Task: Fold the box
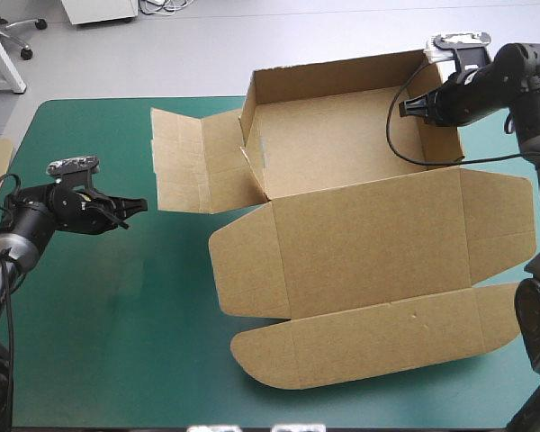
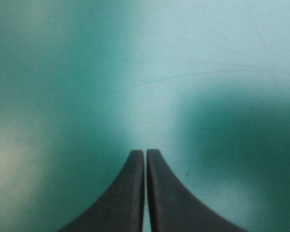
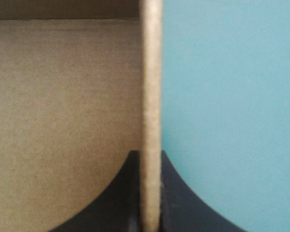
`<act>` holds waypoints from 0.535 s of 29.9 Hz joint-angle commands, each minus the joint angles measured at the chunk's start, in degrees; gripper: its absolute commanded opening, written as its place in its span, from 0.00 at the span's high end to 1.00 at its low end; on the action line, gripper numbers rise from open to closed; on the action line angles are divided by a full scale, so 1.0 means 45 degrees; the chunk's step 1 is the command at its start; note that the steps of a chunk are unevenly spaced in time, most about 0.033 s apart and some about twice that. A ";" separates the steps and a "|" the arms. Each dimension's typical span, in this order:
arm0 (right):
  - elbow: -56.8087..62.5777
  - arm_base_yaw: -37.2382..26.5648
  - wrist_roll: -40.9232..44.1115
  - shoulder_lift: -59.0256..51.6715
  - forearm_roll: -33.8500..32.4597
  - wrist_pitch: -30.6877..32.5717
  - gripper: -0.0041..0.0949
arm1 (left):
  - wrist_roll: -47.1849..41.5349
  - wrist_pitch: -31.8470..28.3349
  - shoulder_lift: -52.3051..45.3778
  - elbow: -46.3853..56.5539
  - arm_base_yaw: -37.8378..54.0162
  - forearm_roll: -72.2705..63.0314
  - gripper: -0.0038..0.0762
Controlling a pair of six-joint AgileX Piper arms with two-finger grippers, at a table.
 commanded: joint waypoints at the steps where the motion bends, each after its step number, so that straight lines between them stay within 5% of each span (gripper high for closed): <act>1: -0.0084 -0.0248 -0.0162 -0.1216 0.0812 -0.0167 0.99 | 0.0994 -0.1132 0.0363 -0.0387 -0.0001 -0.2862 0.95; 8: 0.0174 -0.0248 -0.0219 -0.1424 0.0790 -0.0106 0.99 | 0.6797 -0.0747 0.1184 -0.0387 -0.0001 -1.0702 0.95; 16: 0.0795 -0.0248 -0.0274 -0.1424 0.0416 -0.0378 0.99 | 1.1391 0.2964 0.1461 -0.0387 -0.0024 -1.7210 0.95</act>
